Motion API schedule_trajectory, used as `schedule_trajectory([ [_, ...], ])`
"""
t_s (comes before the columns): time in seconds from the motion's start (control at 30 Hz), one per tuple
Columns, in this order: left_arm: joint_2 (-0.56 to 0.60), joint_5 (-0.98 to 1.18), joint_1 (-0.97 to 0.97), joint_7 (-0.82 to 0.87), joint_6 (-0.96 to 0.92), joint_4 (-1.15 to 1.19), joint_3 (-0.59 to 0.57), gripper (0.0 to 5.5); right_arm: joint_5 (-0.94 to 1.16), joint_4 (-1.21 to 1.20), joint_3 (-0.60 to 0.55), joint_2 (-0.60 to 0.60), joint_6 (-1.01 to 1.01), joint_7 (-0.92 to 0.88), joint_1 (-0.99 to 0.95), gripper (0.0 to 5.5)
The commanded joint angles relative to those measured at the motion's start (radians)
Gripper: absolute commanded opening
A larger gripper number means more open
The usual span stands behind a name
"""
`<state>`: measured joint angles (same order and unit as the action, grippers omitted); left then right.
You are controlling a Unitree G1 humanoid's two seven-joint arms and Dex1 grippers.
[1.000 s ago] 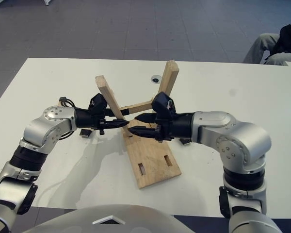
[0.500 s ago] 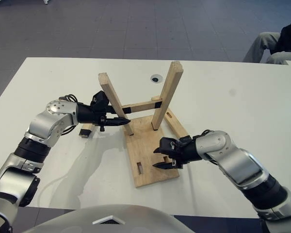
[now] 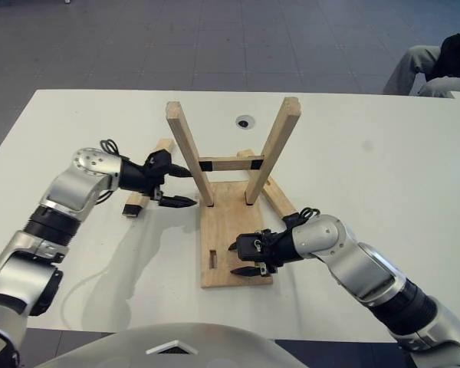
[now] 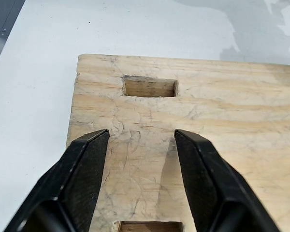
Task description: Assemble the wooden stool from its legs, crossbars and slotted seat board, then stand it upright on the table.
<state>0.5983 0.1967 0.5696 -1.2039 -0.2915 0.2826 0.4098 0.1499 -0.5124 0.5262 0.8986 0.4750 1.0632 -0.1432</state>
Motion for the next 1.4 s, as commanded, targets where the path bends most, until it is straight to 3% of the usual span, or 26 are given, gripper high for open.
schedule_trajectory([
  [0.03, 0.165, -0.041, -0.034, -0.027, -0.041, -0.11, -0.071, 4.57, -0.081, 0.035, 0.022, -0.036, 0.036, -0.068, 0.016, 2.48],
  [0.1, 0.249, -0.035, -0.062, -0.027, -0.058, -0.172, -0.136, 4.73, -0.08, 0.034, 0.006, -0.056, 0.057, -0.092, 0.015, 2.48],
  [0.17, 0.291, 0.019, -0.054, 0.028, -0.127, -0.248, -0.269, 4.73, -0.065, 0.028, -0.032, -0.073, 0.085, -0.12, 0.002, 2.48],
  [0.27, 0.198, 0.135, 0.073, 0.282, -0.341, -0.327, -0.514, 4.73, -0.031, 0.023, -0.098, -0.11, 0.141, -0.154, -0.045, 2.48],
  [0.37, 0.055, 0.249, 0.2, 0.496, -0.544, -0.409, -0.615, 4.77, -0.011, 0.04, -0.122, -0.131, 0.193, -0.163, -0.056, 2.75],
  [0.5, -0.114, 0.352, 0.286, 0.666, -0.734, -0.476, -0.616, 4.77, 0.037, 0.074, -0.129, -0.162, 0.274, -0.15, -0.059, 3.48],
  [0.63, -0.248, 0.395, 0.338, 0.774, -0.804, -0.424, -0.614, 4.77, -0.015, 0.135, -0.053, -0.128, 0.237, -0.136, 0.001, 4.2],
  [0.8, -0.343, 0.368, 0.391, 0.841, -0.736, -0.301, -0.588, 4.77, -0.106, 0.192, 0.053, -0.084, 0.165, -0.12, 0.042, 4.2],
  [1.03, -0.438, 0.328, 0.439, 0.876, -0.624, -0.155, -0.547, 3.46, -0.129, 0.245, 0.088, -0.119, 0.141, -0.139, 0.028, 4.24],
  [1.33, -0.491, 0.29, 0.374, 0.85, -0.585, -0.076, -0.463, 3.46, -0.14, 0.251, 0.103, -0.116, 0.133, -0.136, 0.021, 4.24],
  [1.4, -0.478, 0.285, 0.448, 0.856, -0.525, -0.034, -0.503, 3.46, -0.142, 0.252, 0.103, -0.118, 0.132, -0.138, 0.018, 4.24],
])
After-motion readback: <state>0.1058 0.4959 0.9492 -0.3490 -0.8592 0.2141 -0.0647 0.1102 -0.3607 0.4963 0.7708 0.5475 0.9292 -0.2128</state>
